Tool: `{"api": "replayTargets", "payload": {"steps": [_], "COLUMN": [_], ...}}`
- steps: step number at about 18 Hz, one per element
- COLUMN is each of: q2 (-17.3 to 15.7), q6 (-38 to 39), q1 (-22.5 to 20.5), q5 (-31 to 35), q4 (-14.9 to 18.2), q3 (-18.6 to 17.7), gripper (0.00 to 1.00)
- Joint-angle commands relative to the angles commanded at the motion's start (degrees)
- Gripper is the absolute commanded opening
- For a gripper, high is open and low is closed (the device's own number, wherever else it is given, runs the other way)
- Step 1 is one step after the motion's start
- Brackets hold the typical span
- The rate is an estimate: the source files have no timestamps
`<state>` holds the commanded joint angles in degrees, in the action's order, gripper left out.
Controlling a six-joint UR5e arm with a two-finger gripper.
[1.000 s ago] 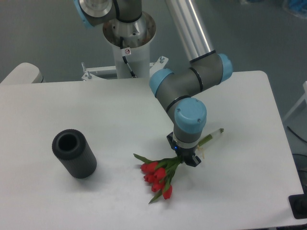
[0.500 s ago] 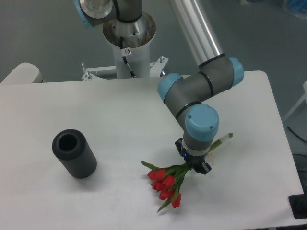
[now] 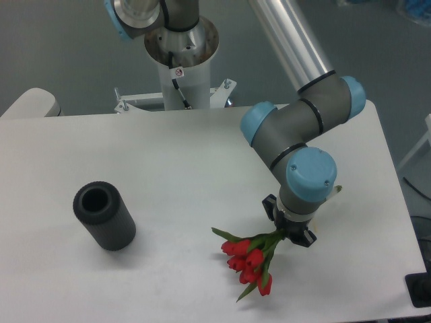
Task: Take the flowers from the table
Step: 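Lift the gripped tulip bunch up off the table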
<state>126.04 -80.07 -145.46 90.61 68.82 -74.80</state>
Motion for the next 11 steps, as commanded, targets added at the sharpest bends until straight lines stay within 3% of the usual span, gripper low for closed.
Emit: {"api": "replayTargets", "payload": {"steps": [11], "q2": [0.0], "q6": [-0.4], "q1": [0.1], "q5": [-0.3], "q4": [-0.7], "q3": [-1.0], "gripper": [0.08]}}
